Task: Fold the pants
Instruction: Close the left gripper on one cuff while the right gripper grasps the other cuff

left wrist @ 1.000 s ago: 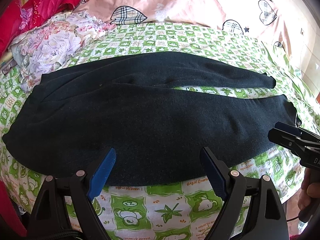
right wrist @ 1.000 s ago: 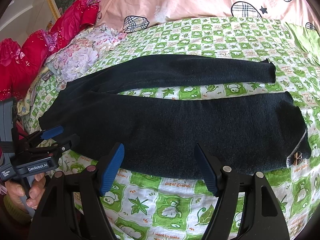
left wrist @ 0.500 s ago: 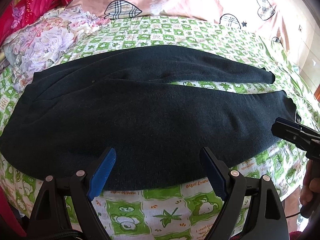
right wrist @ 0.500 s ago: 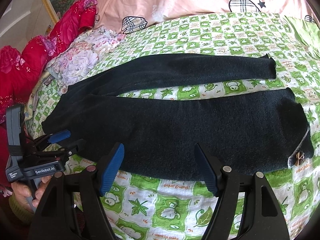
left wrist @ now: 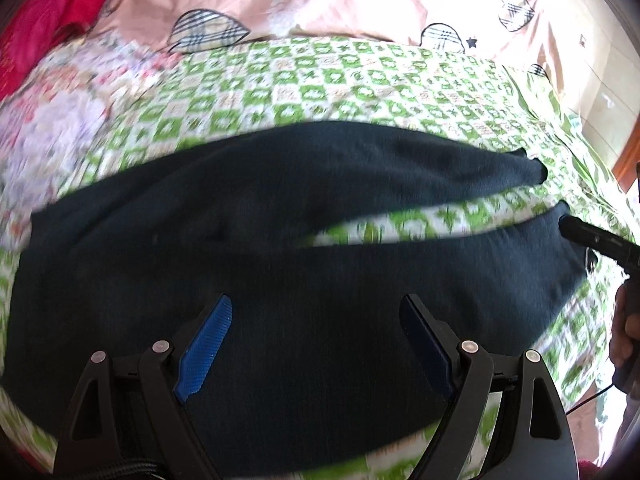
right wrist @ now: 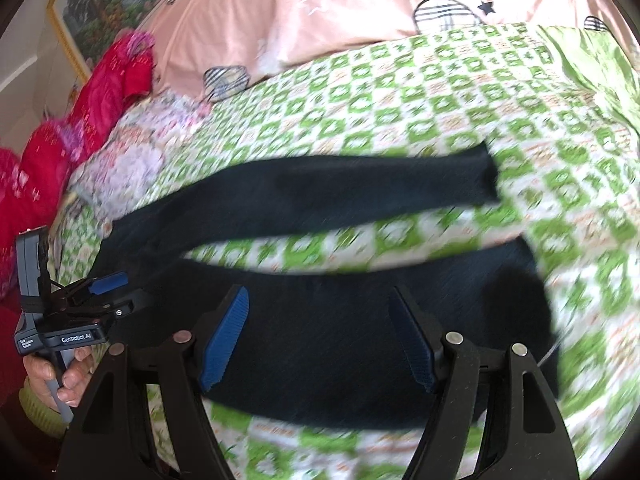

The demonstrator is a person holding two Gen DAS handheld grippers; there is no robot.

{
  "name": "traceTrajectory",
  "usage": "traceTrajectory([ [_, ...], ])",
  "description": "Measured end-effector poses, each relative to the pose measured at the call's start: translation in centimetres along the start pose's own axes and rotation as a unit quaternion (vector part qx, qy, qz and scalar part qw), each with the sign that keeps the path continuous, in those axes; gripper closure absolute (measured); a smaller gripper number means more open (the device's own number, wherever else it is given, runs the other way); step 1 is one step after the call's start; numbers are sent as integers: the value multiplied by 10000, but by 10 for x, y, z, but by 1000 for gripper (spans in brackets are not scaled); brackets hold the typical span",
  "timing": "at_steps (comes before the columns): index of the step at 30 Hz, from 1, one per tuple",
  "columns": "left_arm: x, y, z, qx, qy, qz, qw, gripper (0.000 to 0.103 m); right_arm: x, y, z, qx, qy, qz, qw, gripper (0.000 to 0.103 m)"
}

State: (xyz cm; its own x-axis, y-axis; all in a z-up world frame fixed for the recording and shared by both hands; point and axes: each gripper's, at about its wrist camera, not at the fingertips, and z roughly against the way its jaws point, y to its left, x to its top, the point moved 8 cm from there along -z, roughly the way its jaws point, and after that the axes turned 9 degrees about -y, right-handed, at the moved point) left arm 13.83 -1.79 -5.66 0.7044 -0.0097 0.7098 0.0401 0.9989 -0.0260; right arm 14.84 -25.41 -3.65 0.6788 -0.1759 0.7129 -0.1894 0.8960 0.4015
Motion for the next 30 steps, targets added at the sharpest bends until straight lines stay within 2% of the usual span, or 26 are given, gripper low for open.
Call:
traceTrajectory([
  [4,34,-3,-17,-217,59,-229,9995,16,34,-26,-4,-70,-106,-135,9998,30],
  [10,73,-6,-59,-432,362,-507,9971,16,72,-78,-18,-272,35,-536,9982,30],
  [13,91,-9,-81,-551,465,-642,9953,16,86,-101,-28,-439,112,-513,9977,30],
  [16,108,-11,-104,-690,575,-790,9928,16,97,-118,-43,-429,252,-483,9976,30],
  [21,124,-16,-149,-1031,962,-1013,9848,17,99,-129,-74,-236,778,-392,9959,30],
  [24,128,-14,-181,-1145,1272,-1112,9789,17,94,-130,-88,-158,1033,-346,9939,44],
  [27,127,-11,-202,-1211,1498,-1044,9757,17,91,-131,-99,-139,1206,-261,9923,65],
  [28,128,-12,-206,-1286,1520,-1065,9742,17,91,-131,-100,-140,1219,-212,9922,80],
  [29,129,-13,-205,-1331,1518,-1105,9732,20,93,-129,-100,-95,1195,-152,9927,92],
  [30,129,-14,-204,-1375,1529,-1148,9719,34,96,-127,-99,-39,1148,-120,9933,92],
])
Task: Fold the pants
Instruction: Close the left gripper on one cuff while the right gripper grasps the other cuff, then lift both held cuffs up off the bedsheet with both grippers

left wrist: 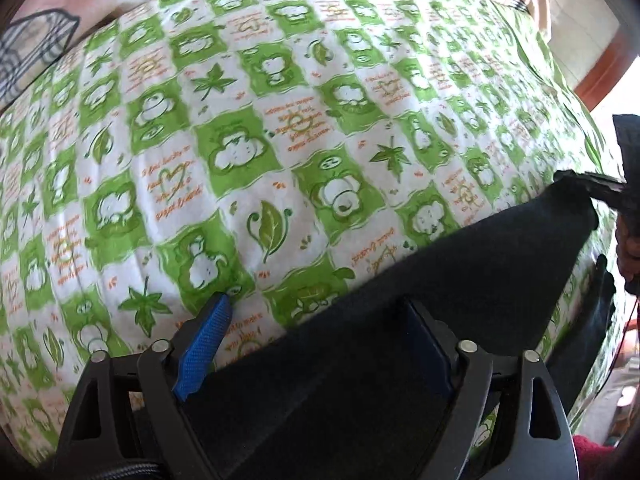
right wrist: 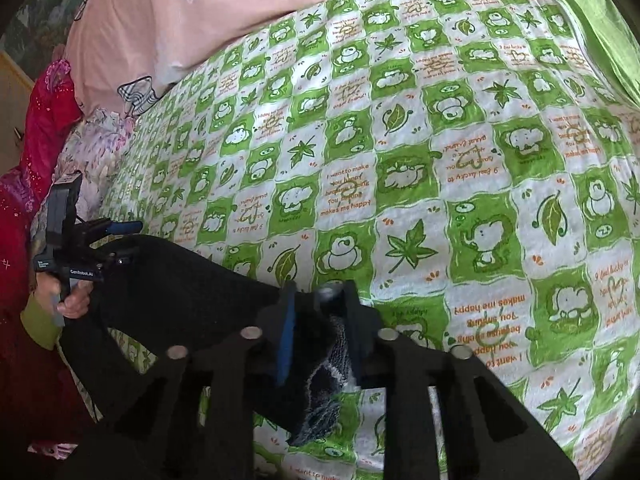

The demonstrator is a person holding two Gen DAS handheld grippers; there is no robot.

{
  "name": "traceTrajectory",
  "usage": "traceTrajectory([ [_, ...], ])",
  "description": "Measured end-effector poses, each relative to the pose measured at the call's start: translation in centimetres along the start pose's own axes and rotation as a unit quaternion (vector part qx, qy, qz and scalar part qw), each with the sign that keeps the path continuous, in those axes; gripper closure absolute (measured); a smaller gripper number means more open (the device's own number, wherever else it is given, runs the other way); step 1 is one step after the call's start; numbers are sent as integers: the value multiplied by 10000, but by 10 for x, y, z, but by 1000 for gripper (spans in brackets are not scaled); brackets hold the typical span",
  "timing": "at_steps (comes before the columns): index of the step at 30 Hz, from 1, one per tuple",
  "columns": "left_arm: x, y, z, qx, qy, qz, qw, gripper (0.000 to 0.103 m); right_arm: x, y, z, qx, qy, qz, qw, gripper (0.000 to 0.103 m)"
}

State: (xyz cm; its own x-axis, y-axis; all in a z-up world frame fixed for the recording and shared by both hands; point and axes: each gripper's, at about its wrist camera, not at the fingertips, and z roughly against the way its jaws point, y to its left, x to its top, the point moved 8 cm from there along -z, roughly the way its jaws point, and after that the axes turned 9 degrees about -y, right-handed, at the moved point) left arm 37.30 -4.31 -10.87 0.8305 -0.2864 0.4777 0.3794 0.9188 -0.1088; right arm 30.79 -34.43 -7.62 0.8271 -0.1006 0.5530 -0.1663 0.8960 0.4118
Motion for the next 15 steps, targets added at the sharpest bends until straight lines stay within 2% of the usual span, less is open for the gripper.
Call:
traceTrajectory([
  [1,-1,-4,2,-112,10,-87,9999,46,3,2,2,54,-43,54,10000,93],
  [2,-3,-10,6,-325,29,-133,9994,74,5,6,4,108,-103,148,9998,94],
  [3,-5,-16,9,-483,74,-150,9987,91,7,10,6,150,-138,226,9995,94],
  [6,-9,-26,22,-376,-66,-357,9986,97,11,18,13,194,-264,376,9988,95],
  [11,-30,-52,67,-355,-436,-346,9978,99,15,19,32,230,-548,452,9972,95],
  [15,-54,-68,97,-341,-629,-265,9971,99,5,25,54,432,-769,643,9940,95],
])
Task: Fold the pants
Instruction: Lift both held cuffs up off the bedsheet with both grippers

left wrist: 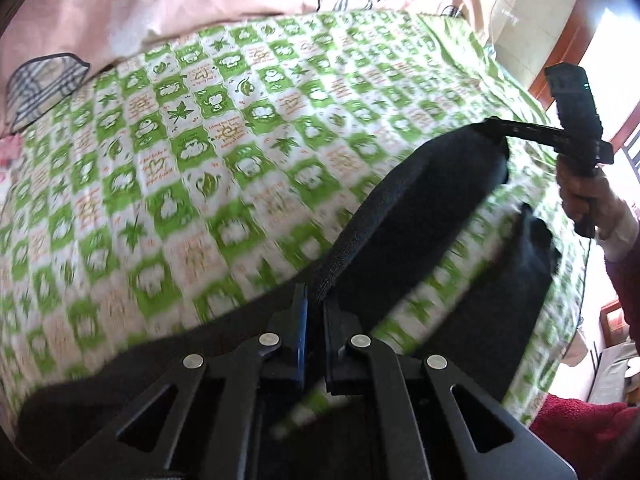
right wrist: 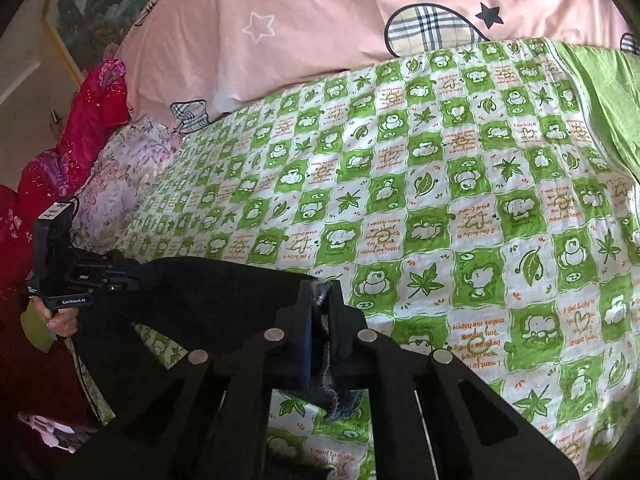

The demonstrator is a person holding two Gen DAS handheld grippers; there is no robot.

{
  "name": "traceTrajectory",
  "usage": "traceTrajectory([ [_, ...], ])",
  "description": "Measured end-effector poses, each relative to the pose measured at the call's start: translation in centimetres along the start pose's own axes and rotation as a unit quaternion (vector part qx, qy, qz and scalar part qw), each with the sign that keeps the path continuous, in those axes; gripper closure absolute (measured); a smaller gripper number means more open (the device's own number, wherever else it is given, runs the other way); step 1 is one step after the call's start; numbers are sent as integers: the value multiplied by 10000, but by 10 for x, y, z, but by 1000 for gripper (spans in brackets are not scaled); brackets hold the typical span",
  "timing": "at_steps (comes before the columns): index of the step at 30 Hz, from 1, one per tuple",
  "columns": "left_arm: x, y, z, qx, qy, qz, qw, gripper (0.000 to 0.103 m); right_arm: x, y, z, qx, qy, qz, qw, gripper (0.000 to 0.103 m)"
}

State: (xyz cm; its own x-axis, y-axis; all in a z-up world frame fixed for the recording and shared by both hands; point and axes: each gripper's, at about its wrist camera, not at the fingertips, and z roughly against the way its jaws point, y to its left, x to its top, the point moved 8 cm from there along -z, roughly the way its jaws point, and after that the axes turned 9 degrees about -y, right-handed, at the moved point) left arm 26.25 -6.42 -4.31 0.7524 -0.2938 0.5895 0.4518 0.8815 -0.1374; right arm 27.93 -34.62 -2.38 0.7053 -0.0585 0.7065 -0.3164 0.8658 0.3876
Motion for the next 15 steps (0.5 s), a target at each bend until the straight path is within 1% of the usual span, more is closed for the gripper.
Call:
traceTrajectory([
  [6,-33,-30,36,-46,-271,285,9992,99,-28,19,29,57,-24,567,9984,96],
  [10,-53,-46,46,-44,-360,368,9987,99,-47,27,55,175,-164,803,9965,96],
  [15,-81,-66,56,-111,-371,411,9984,99,-82,32,76,124,-3,1158,9932,96],
])
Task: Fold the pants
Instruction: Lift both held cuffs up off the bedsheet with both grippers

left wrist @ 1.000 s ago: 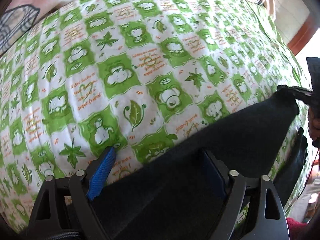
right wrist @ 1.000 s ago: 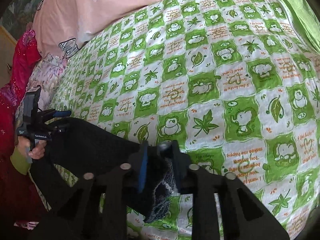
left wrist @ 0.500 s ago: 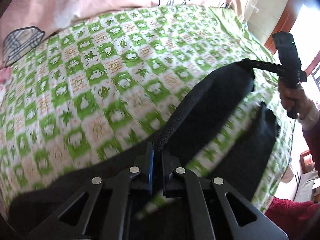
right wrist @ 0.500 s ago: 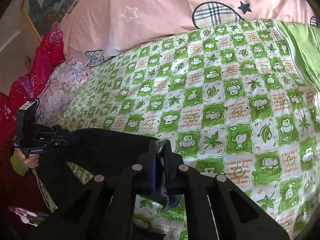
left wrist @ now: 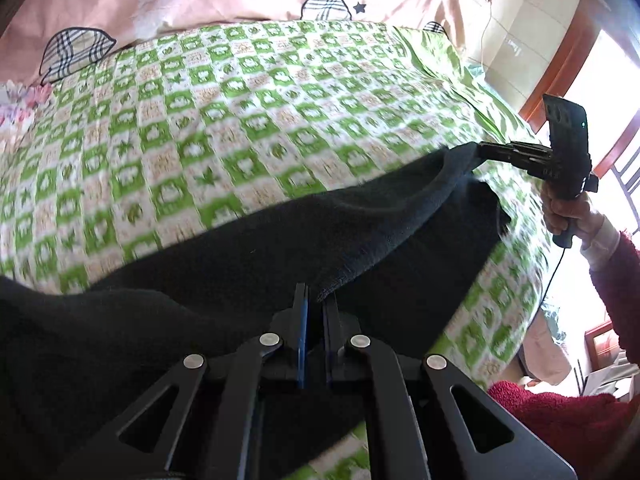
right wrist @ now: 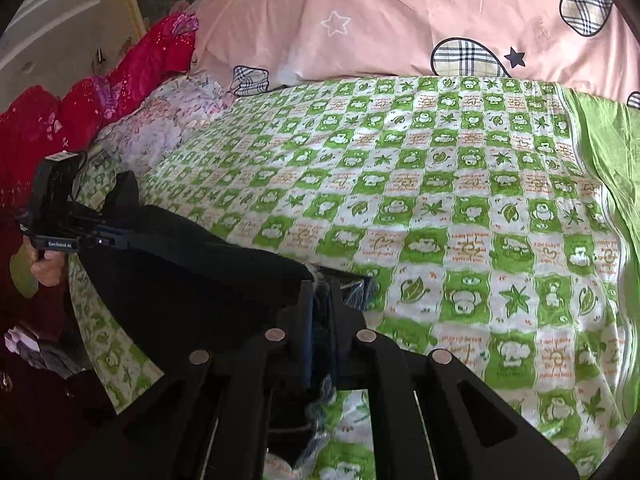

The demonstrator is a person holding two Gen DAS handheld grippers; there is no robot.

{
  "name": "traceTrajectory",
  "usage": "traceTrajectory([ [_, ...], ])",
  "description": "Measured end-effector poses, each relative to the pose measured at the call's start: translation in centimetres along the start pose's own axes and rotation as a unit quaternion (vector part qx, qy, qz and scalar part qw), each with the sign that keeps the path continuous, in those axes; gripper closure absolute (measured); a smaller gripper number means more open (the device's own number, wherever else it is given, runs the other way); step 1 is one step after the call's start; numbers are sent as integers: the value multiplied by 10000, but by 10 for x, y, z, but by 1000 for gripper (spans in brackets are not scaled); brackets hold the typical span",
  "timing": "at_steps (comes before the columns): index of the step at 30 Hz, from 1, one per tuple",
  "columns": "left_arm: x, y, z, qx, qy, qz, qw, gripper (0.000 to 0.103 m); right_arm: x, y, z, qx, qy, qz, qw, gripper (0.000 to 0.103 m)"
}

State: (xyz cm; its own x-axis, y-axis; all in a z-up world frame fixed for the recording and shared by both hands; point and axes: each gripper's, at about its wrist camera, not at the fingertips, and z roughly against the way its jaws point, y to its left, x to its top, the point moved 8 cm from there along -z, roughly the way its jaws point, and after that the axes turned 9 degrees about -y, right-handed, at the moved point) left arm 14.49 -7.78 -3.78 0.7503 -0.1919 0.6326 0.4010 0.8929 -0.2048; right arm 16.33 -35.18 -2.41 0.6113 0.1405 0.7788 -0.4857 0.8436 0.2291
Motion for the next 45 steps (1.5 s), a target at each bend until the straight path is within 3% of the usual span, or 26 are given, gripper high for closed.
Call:
traceTrajectory([
  [9,-32,-30,18,20,-97,-269,9996,99,-25,20,30,-137,48,277,9995,97],
  [18,-63,-41,7,-154,110,-240,9995,99,-64,19,25,-376,558,307,9973,97],
  [26,-79,-34,-3,-302,228,124,9992,96,-78,25,27,-579,909,462,9931,97],
  [31,-81,-33,2,-291,182,293,9990,86,-76,18,34,-815,960,87,9920,94],
  [33,-82,-31,10,-298,146,474,9983,71,-68,23,43,-901,752,31,9931,92],
  [34,-83,-29,15,-294,104,563,9979,66,-63,26,47,-900,617,19,9940,86],
  [35,-83,-27,19,-281,65,626,9976,59,-56,31,52,-865,441,-6,9953,75],
  [37,-83,-21,31,-164,-47,798,9967,57,-45,44,58,-735,131,-34,9972,59],
  [40,-82,-3,49,-7,-113,1177,9930,51,-30,72,49,-316,-126,-72,9994,58],
  [42,-80,16,60,277,-140,1438,9891,41,-23,93,33,62,-112,-175,9998,58],
  [45,-74,55,77,745,-218,1895,9788,41,-17,133,-2,629,1,-125,9979,58],
])
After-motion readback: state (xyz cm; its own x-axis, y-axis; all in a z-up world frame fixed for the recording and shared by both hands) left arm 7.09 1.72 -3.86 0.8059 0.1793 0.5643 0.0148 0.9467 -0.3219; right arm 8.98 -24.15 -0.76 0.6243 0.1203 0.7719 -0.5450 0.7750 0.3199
